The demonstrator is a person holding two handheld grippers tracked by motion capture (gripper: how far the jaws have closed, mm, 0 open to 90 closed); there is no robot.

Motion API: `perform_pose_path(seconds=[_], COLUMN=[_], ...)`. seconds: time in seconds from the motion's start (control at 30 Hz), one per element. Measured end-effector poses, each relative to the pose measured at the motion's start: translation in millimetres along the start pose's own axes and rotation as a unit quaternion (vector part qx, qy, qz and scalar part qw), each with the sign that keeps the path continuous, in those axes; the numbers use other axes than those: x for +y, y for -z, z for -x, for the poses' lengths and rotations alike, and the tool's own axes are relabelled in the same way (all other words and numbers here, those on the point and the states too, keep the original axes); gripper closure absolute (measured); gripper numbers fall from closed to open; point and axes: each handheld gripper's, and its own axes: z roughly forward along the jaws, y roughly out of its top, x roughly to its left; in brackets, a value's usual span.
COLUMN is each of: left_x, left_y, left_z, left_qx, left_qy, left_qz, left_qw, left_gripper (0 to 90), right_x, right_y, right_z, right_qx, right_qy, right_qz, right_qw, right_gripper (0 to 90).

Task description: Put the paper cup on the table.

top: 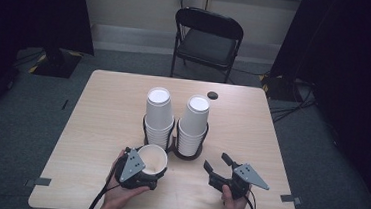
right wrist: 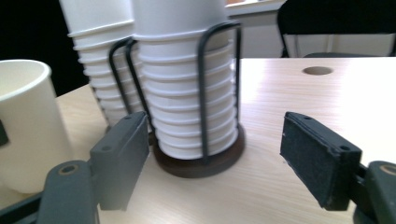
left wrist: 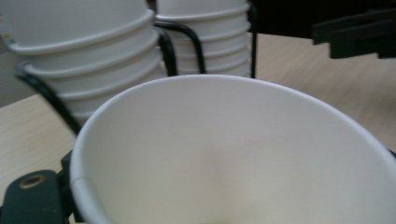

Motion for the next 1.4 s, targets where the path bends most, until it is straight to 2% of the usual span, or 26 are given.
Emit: perform_pose_path(seconds=[0.2,0.3,0.43,0.5,0.67,0.83,0.93,0.97,1.0,1.03,1.07,1.17,1.3,1.4], left_x=[0.5,1.8,4.7,5.4,6.8,10.1,11.3,11.2,11.1,11.0,11.1,11.7,12.4,12.8], left_y=[7.4,10.9,13.2,14.2,17.1,18.1,17.8,17.6,17.5,17.1,15.9,10.2,0.9,-5.0], left_z=[-19.7,-30.2,-41.4,-45.6,-56.4,-70.6,-79.3,-82.8,-86.0,-88.5,-91.2,-101.1,-115.2,-124.0], left_qx=[0.02,0.029,0.031,0.04,0.05,0.066,0.072,0.069,0.074,0.087,0.09,0.088,0.095,0.098], left_qy=[0.029,0.033,0.034,0.034,0.045,0.067,0.076,0.088,0.099,0.102,0.102,0.105,0.12,0.117], left_qz=[0.01,0.009,0.009,0.01,0.013,0.022,0.024,0.024,0.024,0.022,0.021,0.023,0.026,0.028], left_qw=[0.9993,0.999,0.9989,0.9986,0.9977,0.9954,0.9942,0.9934,0.992,0.9908,0.9905,0.9903,0.9879,0.9878], left_gripper=[10.1,10.1,9.8,9.8,9.8,9.9,9.9,9.9,9.9,9.9,9.9,9.9,9.8,9.6], right_x=[-8.0,-11.2,-12.2,-12.2,-12.9,-14.6,-14.4,-14.2,-14.2,-14.1,-14.1,-14.2,-14.1,-14.1], right_y=[2.3,0.7,-1.6,-1.9,-0.9,1.9,0.3,0.0,0.1,0.4,0.8,1.1,1.1,1.6], right_z=[5.5,5.7,3.4,2.6,1.2,-1.4,-3.5,-3.4,-2.9,-2.1,-1.7,-1.1,-1.1,-0.7], right_qx=[-0.023,-0.041,-0.049,-0.054,-0.058,-0.087,-0.088,-0.086,-0.086,-0.084,-0.084,-0.082,-0.082,-0.082], right_qy=[0.003,0.008,0.024,0.025,0.03,0.03,0.045,0.043,0.041,0.039,0.035,0.032,0.03,0.027], right_qz=[0.001,0.005,0.004,0.003,0.008,0.028,0.021,0.02,0.02,0.021,0.022,0.024,0.022,0.023], right_qw=[0.9997,0.9991,0.9985,0.9982,0.9978,0.9954,0.9949,0.9951,0.9952,0.9955,0.9956,0.9958,0.9959,0.996], right_gripper=[22.1,22.0,20.6,18.9,13.5,13.1,13.1,13.1,13.2,13.1,13.2,13.2,13.2,13.2])
